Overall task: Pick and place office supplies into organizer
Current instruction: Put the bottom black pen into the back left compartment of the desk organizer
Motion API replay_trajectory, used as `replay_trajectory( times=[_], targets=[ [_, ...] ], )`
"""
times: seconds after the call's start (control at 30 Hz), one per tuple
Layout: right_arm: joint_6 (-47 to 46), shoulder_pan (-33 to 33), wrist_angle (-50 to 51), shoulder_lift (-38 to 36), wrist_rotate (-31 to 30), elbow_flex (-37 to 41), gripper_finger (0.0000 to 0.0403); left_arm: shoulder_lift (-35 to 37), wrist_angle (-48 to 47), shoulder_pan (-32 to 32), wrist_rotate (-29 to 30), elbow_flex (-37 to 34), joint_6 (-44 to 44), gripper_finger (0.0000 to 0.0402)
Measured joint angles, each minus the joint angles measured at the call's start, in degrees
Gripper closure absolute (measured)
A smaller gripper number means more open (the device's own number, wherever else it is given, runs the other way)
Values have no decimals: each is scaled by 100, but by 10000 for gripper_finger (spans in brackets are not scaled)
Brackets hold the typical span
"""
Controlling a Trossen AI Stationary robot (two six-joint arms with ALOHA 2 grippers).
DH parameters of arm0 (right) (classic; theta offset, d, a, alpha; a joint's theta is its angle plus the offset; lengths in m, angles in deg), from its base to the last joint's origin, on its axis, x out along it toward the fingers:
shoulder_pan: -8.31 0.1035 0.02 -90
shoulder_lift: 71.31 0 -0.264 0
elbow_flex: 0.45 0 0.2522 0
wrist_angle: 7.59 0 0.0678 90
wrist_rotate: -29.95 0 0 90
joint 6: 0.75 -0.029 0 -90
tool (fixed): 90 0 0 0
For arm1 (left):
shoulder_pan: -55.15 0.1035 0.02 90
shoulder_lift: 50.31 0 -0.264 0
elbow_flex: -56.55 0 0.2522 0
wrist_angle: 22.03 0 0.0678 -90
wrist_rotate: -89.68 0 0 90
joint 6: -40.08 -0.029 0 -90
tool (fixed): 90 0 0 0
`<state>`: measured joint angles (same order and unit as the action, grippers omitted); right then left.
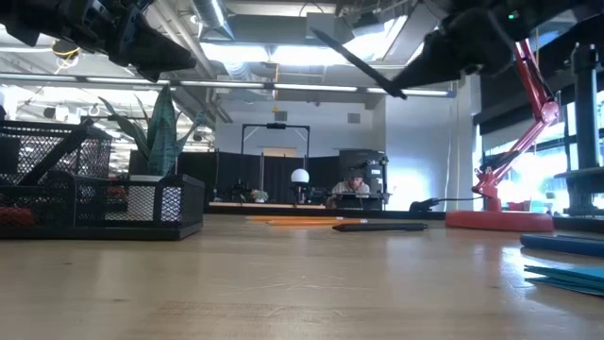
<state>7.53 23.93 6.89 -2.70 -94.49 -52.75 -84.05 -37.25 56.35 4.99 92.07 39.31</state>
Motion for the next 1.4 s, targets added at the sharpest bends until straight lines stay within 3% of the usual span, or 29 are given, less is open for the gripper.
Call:
replay_trajectory(
  times=[0.3, 0.5, 0.9, 1.1, 1.4],
  targets=[
    [326, -360, -676, 369, 332, -2, 364, 1, 0, -1, -2, 0, 451, 305],
    [399, -564, -2023, 885, 927, -2, 364, 1, 3, 0, 0, 0, 512, 305],
    [290, -858, -4181, 2125, 1231, -4, 364, 0, 0, 0, -14, 0, 533, 305],
    [-504, -1052, -4248, 2356, 1543, -185, 364, -132, 48, -36, 37, 0, -1344, 303],
    [-2047, -1351, -4152, 2399, 1974, -584, 364, -1090, 382, -677, 1223, 0, -5125, 272]
  ],
)
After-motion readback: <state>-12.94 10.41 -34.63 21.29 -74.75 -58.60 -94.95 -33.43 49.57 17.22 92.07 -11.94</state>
